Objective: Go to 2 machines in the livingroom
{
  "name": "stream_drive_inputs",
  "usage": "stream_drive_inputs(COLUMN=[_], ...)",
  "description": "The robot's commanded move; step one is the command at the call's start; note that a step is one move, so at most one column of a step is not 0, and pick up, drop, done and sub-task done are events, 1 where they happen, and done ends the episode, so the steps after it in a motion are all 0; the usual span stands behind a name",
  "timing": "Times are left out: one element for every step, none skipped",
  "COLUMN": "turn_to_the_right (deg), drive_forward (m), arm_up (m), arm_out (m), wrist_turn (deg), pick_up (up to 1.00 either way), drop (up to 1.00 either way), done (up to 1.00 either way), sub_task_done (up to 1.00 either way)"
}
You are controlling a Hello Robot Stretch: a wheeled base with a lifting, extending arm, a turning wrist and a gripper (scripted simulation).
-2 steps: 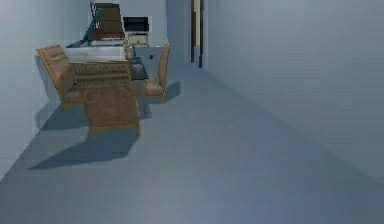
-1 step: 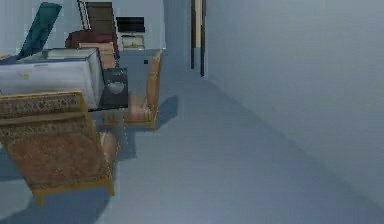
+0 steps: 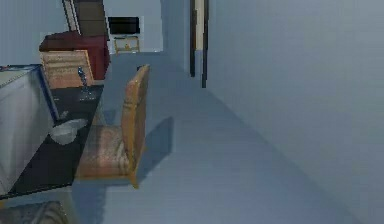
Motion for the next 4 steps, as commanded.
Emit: stream_drive_inputs(turn_to_the_right=[-3.0, 0.0, -12.0, 0.0], drive_forward=[0.0, 0.05, 0.0, 0.25], arm_up=[0.0, 0.0, 0.0, 0.0], arm_out=[0.0, 0.0, 0.0, 0.0], wrist_turn=[0.0, 0.0, 0.0, 0.0], pick_up=[0.0, 0.0, 0.0, 0.0], drop=[0.0, 0.0, 0.0, 0.0], done=[0.0, 0.0, 0.0, 0.0], sub_task_done=[0.0, 0.0, 0.0, 0.0])
